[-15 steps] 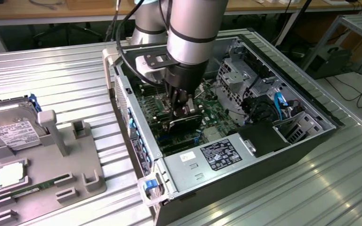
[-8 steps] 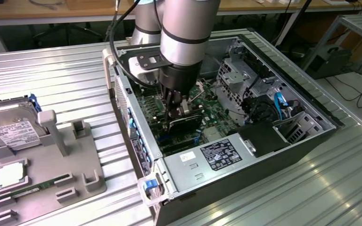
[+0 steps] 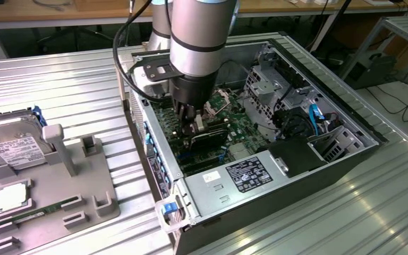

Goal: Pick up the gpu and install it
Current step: 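Insert the gpu into the slot, then press down on the gpu until it lock into place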

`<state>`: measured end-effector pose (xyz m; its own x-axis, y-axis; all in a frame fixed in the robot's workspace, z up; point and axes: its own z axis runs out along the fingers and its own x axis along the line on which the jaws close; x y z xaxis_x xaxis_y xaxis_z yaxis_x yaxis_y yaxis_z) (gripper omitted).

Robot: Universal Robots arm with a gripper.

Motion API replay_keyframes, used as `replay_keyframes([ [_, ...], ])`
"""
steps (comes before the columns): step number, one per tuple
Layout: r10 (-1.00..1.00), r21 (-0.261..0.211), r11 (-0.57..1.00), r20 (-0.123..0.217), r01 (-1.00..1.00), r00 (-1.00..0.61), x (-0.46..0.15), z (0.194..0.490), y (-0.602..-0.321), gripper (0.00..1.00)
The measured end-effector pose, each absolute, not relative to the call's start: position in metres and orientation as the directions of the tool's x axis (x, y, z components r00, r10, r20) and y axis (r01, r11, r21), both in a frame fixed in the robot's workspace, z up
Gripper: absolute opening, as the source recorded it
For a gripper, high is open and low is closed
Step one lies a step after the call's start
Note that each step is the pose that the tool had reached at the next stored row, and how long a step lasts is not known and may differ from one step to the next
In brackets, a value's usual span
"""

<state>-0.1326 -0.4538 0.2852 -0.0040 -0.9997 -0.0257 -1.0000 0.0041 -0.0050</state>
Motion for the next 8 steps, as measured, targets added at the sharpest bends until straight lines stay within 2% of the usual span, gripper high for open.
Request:
replay_keyframes([
  [8,-1.0,-0.005,0.004,-0.026,-1.0,-0.004,-0.1357,0.2848,-0.4535,0.11],
])
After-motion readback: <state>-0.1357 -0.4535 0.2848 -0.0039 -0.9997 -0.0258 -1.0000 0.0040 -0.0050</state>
